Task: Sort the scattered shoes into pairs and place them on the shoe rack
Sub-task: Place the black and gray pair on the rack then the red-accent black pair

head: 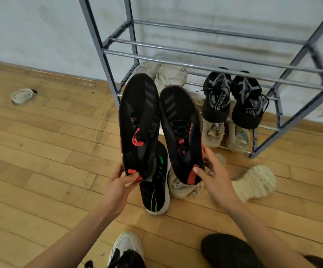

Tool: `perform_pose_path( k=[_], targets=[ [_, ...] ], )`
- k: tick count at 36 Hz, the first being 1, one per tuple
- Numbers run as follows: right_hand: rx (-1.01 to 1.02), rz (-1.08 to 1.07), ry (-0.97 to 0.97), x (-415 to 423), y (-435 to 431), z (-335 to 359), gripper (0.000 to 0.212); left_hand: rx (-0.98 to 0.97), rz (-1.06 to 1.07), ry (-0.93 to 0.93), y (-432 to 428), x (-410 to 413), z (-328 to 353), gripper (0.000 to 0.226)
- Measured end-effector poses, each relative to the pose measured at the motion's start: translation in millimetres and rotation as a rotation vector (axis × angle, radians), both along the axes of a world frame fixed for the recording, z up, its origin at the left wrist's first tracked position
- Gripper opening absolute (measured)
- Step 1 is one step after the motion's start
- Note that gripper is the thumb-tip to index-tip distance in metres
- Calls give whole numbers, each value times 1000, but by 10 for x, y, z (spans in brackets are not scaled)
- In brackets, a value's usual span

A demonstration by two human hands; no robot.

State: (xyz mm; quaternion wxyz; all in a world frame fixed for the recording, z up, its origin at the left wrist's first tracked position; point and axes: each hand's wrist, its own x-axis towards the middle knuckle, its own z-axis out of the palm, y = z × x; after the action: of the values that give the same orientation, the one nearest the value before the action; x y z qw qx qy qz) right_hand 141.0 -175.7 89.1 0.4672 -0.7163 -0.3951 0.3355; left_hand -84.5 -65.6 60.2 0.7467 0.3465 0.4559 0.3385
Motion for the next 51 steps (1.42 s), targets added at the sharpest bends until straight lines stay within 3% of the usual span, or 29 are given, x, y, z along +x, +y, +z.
perform_pose_path(
  k=[7,16,26,30,37,51],
  targets=[
    [78,-35,-27,49,229,367,75,134,19,8,206,172,439,42],
    [107,4,-59,358,777,991,65,265,12,18,660,507,1106,30],
    [4,-4,302,492,1305,1688,54,182,43,43,1271,752,1721,33],
    [-21,-9,353,508,1513,1894,51,158,26,76,1547,824,1972,12],
    [-88,-3,410,502,1894,2102,36,112,91,139,1938,881,2178,25],
    [-141,-111,478,537,2358,2069,39,47,126,147,2179,896,2185,31]
  ],
)
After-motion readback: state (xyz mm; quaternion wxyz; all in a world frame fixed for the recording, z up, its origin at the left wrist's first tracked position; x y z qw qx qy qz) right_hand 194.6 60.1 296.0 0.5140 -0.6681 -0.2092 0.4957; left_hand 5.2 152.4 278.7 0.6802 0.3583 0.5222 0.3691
